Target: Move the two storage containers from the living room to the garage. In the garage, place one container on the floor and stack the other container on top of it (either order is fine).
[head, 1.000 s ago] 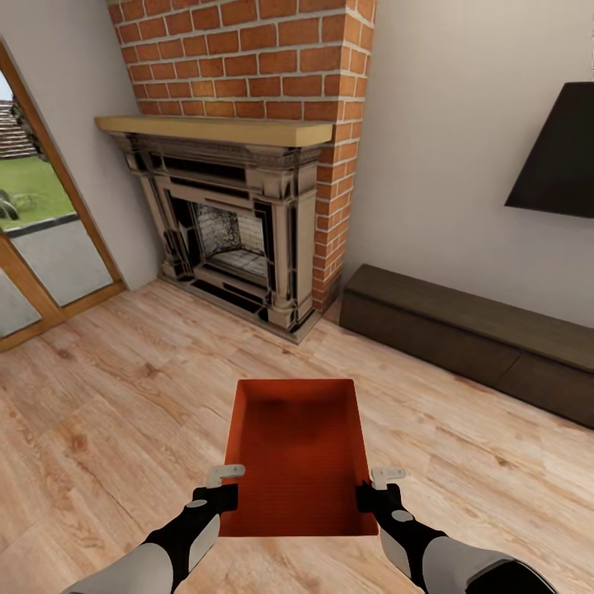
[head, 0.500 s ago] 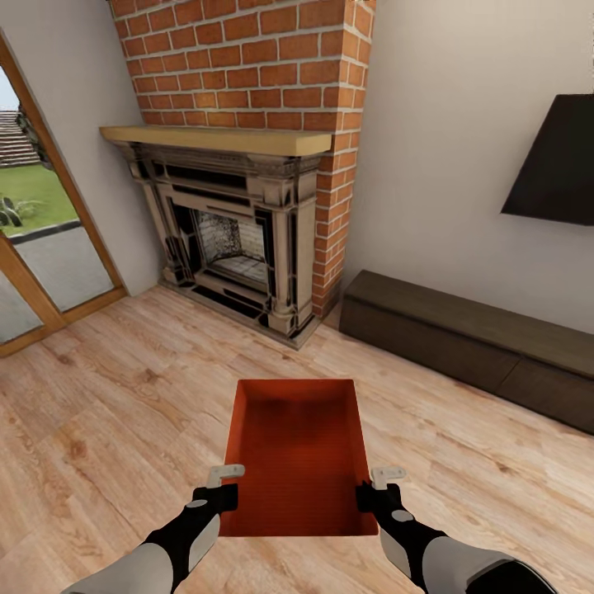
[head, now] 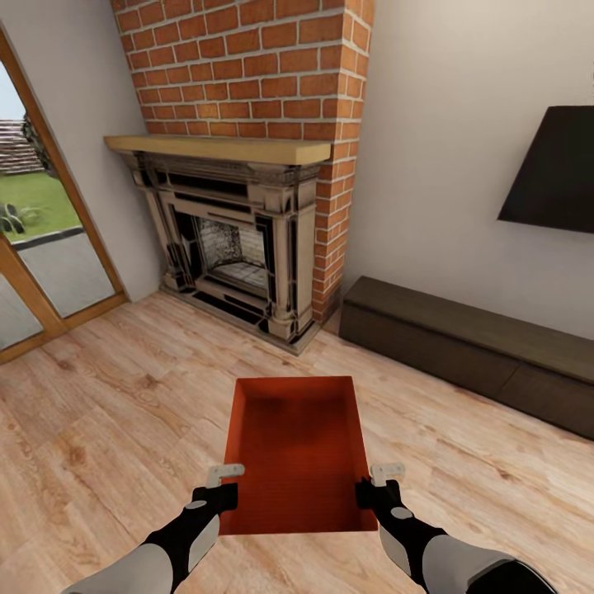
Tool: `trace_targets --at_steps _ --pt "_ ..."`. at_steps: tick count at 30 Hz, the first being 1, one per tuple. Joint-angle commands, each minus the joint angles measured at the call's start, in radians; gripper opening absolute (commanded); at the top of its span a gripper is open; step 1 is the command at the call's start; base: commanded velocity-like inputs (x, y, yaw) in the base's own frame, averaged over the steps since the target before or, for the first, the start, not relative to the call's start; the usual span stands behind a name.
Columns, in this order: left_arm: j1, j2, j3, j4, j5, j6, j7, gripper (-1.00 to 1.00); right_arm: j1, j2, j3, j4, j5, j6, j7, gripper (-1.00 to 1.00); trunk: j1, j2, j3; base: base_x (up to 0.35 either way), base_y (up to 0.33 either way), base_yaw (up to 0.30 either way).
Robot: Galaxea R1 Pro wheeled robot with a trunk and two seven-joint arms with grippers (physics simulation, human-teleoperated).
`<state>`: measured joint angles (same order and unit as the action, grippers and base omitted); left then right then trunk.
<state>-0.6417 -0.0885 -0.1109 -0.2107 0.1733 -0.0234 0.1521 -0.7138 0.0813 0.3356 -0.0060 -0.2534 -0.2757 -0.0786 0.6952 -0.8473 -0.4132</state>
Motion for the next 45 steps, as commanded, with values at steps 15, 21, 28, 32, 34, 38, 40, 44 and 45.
trace_targets --at_steps 15,21,28,32,34,38,40,44,45 --pt "-0.001 0.0 0.007 -0.003 -0.011 -0.009 0.02 -1.0 -0.001 0.0 -0.018 0.024 -0.032 -0.008 -0.007 -1.0 0.0 -0.001 0.023 0.0 0.0 0.0" --pt "-0.001 0.0 0.007 -0.004 -0.011 -0.009 0.02 -1.0 -0.001 0.0 -0.018 0.024 -0.032 -0.008 -0.007 -1.0 0.0 -0.001 0.033 0.0 0.0 0.0" --pt "-0.001 0.0 0.007 -0.004 -0.011 -0.009 0.02 -1.0 -0.001 0.0 -0.018 0.025 -0.032 -0.008 -0.007 -1.0 0.0 -0.001 0.044 0.0 0.0 0.0" --pt "-0.001 0.0 0.007 -0.004 -0.011 -0.009 0.02 -1.0 -0.001 0.0 -0.018 0.025 -0.032 -0.008 -0.007 -1.0 0.0 -0.001 0.051 0.0 0.0 0.0" --pt "-0.001 -0.001 0.007 -0.004 -0.011 -0.009 0.021 -1.0 -0.001 0.0 -0.018 0.025 -0.032 -0.008 -0.007 -1.0 0.0 -0.001 0.054 0.0 0.0 0.0" --pt "-0.001 -0.001 0.007 -0.003 -0.01 -0.009 0.021 -1.0 -0.001 0.0 -0.018 0.025 -0.032 -0.008 -0.007 -1.0 0.0 -0.001 0.06 0.0 0.0 0.0" --pt "-0.001 -0.001 0.007 -0.003 -0.01 -0.009 0.021 -1.0 -0.001 0.0 -0.018 0.025 -0.032 -0.008 -0.007 -1.0 0.0 -0.001 0.064 0.0 0.0 0.0" --pt "-0.001 0.001 0.008 -0.001 -0.009 -0.008 0.021 -1.0 -0.001 0.0 -0.018 0.025 -0.032 -0.008 -0.007 -1.0 0.0 -0.001 0.07 0.0 0.0 0.0" --pt "-0.001 0.001 0.009 -0.001 -0.009 -0.008 0.021 -1.0 -0.001 0.0 -0.018 0.025 -0.032 -0.008 -0.007 -1.0 0.0 -0.001 0.072 0.0 0.0 0.0"
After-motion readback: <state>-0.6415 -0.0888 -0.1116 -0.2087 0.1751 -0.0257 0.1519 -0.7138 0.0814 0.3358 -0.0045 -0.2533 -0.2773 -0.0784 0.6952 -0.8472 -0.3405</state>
